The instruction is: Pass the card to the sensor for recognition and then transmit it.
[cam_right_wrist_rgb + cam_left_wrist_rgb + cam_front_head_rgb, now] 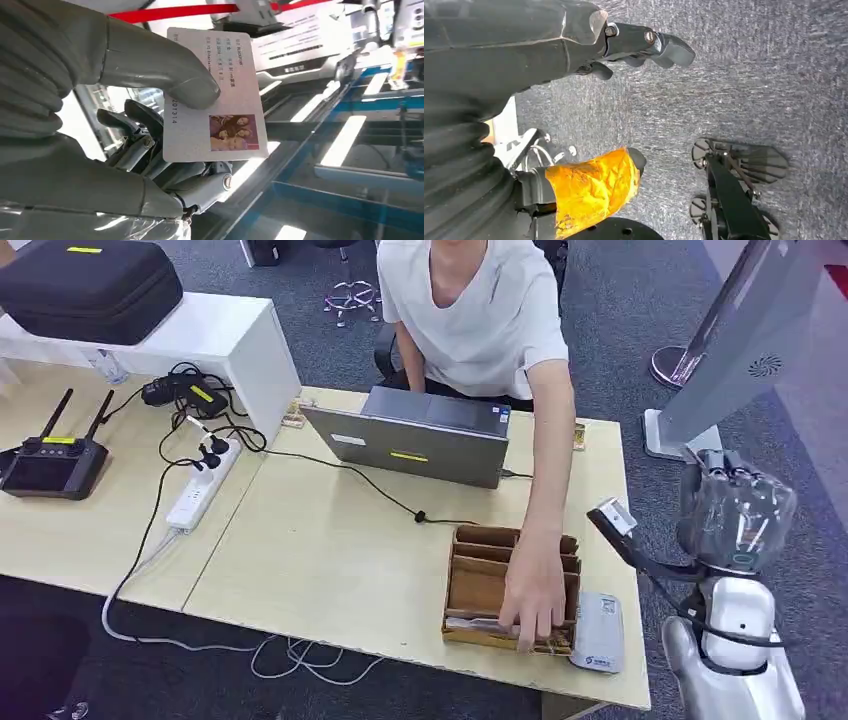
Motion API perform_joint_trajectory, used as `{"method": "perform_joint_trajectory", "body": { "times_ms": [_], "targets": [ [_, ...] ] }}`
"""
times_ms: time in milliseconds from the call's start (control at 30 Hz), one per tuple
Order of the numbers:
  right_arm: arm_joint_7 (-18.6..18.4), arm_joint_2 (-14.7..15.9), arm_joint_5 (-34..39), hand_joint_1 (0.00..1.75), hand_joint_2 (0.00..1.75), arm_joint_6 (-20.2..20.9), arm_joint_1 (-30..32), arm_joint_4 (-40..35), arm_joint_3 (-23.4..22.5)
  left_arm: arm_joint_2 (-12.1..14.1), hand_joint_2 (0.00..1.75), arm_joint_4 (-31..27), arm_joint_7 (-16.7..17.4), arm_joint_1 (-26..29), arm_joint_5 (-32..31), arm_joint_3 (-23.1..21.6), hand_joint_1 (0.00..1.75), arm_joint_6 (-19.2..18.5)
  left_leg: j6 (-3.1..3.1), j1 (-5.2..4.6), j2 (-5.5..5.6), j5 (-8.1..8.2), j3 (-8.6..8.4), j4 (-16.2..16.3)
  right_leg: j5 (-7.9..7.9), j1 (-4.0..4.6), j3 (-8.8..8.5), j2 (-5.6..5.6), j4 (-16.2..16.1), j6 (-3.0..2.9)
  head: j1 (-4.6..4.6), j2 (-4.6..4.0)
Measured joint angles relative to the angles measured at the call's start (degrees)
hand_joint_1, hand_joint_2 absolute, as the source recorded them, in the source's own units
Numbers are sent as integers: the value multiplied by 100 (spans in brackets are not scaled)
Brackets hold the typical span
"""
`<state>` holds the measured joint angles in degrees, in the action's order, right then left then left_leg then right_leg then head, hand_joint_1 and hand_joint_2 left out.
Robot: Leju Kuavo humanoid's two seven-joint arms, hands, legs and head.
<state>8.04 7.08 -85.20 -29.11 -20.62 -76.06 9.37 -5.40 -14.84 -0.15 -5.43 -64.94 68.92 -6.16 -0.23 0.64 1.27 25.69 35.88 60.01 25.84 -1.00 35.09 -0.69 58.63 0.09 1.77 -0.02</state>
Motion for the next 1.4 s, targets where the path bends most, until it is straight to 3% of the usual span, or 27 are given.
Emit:
{"method": "perform_joint_trajectory", "body": {
  "times_ms": [467, 633, 867, 1400],
  "targets": [
    [382, 39, 118, 175, 175, -253, 1488, -974, -1095, -24, 175, 0, 7, 1, 120, 146, 0, 72, -12, 1, -2, 14, 2, -2, 9, 1, 3, -2, 0, -6, 2, 0],
    [502, 7, 253, 175, 175, -236, 1653, -1125, -1241, -31, 175, 0, 7, 1, 160, 179, 0, 81, -12, 1, 1, 12, 1, -2, 9, 1, 3, 1, 0, -6, 0, 0],
    [745, -269, 369, 175, 175, -236, 2352, -1503, -1377, -68, 175, 0, 7, 0, 238, 240, 0, 120, -16, 1, 2, 17, 1, -5, 16, 2, 4, 3, 1, -10, 0, 0],
    [865, -800, 363, 175, 175, -92, 3247, -1809, -1359, -101, 175, 0, 13, -2, 273, 278, 0, 149, -18, 2, 0, 20, 0, -8, 23, 2, 3, 3, 1, -13, 0, 0]
  ]
}}
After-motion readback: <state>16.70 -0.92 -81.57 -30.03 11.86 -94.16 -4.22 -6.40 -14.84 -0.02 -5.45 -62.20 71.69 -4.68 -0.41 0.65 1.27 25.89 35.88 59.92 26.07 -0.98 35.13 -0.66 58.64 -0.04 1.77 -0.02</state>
